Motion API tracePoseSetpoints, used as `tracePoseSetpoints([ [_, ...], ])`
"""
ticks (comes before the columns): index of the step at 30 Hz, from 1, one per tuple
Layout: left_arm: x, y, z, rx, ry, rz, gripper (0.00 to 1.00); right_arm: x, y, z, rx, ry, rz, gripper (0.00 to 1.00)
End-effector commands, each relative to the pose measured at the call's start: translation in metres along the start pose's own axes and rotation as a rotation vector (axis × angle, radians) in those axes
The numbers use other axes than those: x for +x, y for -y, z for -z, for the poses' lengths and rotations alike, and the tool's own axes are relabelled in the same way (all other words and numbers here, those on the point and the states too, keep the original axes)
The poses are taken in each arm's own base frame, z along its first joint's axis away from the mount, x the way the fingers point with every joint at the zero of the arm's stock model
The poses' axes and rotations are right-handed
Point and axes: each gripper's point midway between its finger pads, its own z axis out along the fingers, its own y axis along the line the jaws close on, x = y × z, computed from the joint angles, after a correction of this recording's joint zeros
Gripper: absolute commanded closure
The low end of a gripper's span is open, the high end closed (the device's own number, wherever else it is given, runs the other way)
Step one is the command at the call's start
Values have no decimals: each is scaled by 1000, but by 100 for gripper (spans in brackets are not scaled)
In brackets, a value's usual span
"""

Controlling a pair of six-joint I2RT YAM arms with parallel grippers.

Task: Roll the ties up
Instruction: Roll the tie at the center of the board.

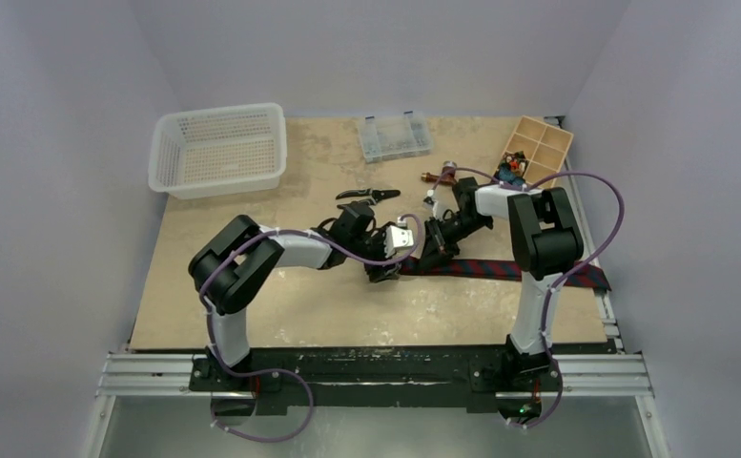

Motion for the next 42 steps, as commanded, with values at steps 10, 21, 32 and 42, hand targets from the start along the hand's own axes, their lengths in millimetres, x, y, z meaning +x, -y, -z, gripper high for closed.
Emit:
tracePoseSetpoints([
  [10, -36, 12, -27, 42, 116, -20, 14, -1, 26, 3, 115, -28, 66, 100],
  [21, 16, 14, -29, 39, -82, -39, 68, -27, -11, 17, 8, 35, 157, 91],
  [32, 30, 20, -23, 29, -127, -1, 72, -22, -21, 16, -48, 49, 109, 95],
  [42, 30, 20, -24, 33, -130, 4, 71, -12, -17, 11, -62, 9, 65, 73],
])
